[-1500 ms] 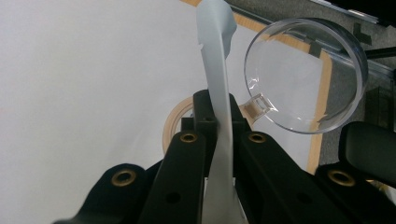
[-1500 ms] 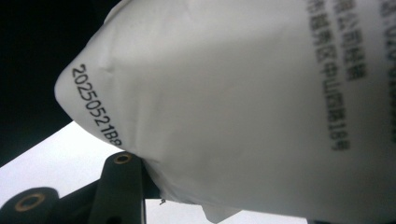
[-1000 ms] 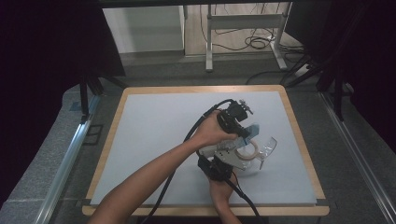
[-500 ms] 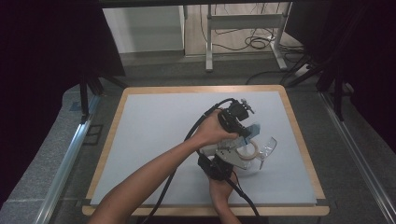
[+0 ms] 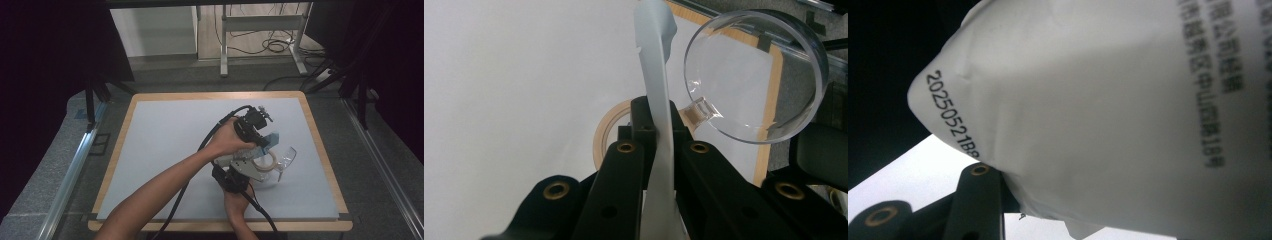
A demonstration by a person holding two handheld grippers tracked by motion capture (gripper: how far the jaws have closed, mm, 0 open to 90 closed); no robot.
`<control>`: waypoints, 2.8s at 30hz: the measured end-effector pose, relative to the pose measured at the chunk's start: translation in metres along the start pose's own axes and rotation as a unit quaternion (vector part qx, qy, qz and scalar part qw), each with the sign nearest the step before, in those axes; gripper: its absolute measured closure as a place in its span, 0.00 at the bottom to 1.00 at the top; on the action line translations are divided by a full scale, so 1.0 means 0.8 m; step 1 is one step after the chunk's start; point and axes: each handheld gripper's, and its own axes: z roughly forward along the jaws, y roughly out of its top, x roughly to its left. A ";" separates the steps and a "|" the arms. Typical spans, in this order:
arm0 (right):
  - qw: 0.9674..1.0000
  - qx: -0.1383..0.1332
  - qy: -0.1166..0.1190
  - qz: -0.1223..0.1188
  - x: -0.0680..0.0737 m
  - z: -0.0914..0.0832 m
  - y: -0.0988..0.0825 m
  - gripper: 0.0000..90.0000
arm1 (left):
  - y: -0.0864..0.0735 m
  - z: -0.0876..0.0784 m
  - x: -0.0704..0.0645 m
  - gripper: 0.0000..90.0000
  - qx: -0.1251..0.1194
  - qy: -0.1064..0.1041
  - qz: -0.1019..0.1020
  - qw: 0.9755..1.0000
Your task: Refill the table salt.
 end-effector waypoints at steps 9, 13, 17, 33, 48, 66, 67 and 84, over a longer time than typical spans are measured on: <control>1.000 -0.004 -0.002 0.002 0.001 -0.001 0.003 0.56 | 0.004 -0.002 -0.002 1.00 0.008 0.004 0.005 1.000; 1.000 -0.005 -0.003 0.005 0.002 -0.001 0.004 0.56 | 0.004 -0.002 -0.002 1.00 0.009 0.004 0.007 1.000; 1.000 -0.006 -0.003 0.004 0.001 -0.001 0.004 0.56 | 0.004 -0.002 -0.003 1.00 0.009 0.004 0.007 1.000; 1.000 -0.004 -0.002 -0.001 0.000 -0.001 0.004 0.57 | 0.004 -0.002 0.000 1.00 0.007 -0.001 0.007 1.000; 1.000 -0.010 -0.005 0.005 -0.001 -0.001 0.006 0.57 | 0.009 -0.002 -0.002 1.00 0.012 0.003 0.011 1.000; 1.000 -0.009 -0.014 -0.023 0.001 -0.002 0.010 0.58 | 0.010 -0.001 -0.002 1.00 0.016 -0.002 0.008 1.000; 1.000 -0.009 -0.014 -0.024 0.001 -0.002 0.010 0.58 | 0.010 -0.001 -0.002 1.00 0.017 -0.001 0.008 1.000; 1.000 -0.005 -0.013 -0.022 -0.001 0.000 0.009 0.58 | 0.010 0.003 0.000 1.00 0.023 0.003 0.009 1.000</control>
